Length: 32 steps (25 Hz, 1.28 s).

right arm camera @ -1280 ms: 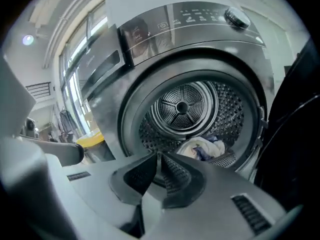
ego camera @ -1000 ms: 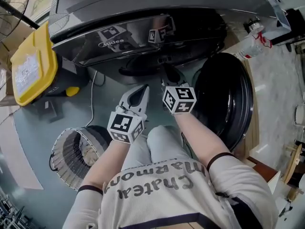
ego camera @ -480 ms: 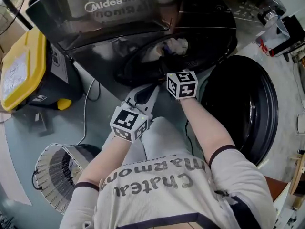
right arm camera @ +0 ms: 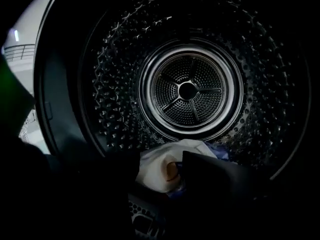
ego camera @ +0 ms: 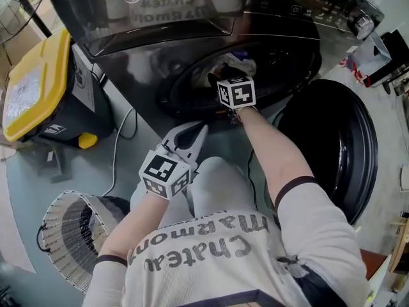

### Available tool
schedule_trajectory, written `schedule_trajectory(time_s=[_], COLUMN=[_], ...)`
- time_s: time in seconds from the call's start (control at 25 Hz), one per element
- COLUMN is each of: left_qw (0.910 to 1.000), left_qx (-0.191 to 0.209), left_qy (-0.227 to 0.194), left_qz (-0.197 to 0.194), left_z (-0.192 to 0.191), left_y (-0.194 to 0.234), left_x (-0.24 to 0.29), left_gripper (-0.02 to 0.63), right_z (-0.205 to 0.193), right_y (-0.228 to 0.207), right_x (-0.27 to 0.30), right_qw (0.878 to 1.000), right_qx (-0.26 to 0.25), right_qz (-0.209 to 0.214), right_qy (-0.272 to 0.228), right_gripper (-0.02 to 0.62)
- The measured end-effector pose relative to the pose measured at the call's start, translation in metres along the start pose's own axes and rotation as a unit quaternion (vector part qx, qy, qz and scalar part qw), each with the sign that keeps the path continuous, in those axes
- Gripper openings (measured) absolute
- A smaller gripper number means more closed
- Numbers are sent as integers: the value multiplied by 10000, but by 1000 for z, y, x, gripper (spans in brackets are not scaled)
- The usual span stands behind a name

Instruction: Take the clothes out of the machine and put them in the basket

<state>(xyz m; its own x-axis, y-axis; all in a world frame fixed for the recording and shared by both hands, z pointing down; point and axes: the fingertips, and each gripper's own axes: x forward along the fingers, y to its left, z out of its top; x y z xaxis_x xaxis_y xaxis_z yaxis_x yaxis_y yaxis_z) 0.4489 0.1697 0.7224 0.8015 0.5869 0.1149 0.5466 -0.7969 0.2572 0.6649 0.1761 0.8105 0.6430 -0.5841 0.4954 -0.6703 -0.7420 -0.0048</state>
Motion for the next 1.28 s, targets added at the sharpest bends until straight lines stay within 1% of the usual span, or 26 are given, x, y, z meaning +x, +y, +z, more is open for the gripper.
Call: schedule_trajectory(time_s=[0.12,0.24,0.36,0.52,0.68,0.72,0.8,0.84,0.92,0.96,1.04,1.08,1.16,1.2,1.28], left_qw=[9999,9996,9995,9996,9997,9996,9995,9995,9995,9995,9997,9998,9999,9998,9996], left_qx=[-114,-218,-254,-177,-163,-182,-217,-217,-211,-211,-155,-95,-12,-10,-42], left_qy=[87,120,45,67,86,56,-7,-27,-57,-76,-100,-104,-140,-180,-275], left_qz=[49,123,165,195,182,193,216,224,219,203,152,119,70,62,43], left_z=[-9,-12,-12,-15,-14,-13,-12,-13,-14,-14,-11,-8,-3,0,5], left_y=[9,15,16,20,20,21,24,26,28,28,26,24,21,21,21], left_x=[-9,-20,-28,-34,-39,-39,-40,-40,-39,-37,-35,-33,-29,-27,-22], left_gripper=[9,9,9,9,9,9,9,9,9,9,9,9,9,9,9], right_z=[6,1,-14,-25,-43,-47,-52,-52,-48,-45,-38,-32,-12,-2,11], right_y=[-4,-10,-11,-12,-12,-13,-15,-15,-15,-14,-11,-9,-6,-4,-2], right_x=[18,33,46,62,70,73,74,74,74,72,67,63,48,38,12], right_qw=[9992,9962,9899,9839,9712,9675,9603,9586,9594,9608,9669,9722,9856,9918,9980], right_qx=[-357,-659,-1034,-1282,-1603,-1696,-1916,-1998,-2101,-2133,-2076,-1953,-1518,-1195,-460], right_qz=[-23,-145,-198,-203,-220,-248,-319,-342,-362,-349,-300,-289,-296,-304,-352], right_qy=[196,554,950,1225,1746,1859,2004,2002,1849,1735,1454,1259,686,350,-244], right_gripper=[276,276,276,278,278,269,178,155,82,64,51,49,48,47,46])
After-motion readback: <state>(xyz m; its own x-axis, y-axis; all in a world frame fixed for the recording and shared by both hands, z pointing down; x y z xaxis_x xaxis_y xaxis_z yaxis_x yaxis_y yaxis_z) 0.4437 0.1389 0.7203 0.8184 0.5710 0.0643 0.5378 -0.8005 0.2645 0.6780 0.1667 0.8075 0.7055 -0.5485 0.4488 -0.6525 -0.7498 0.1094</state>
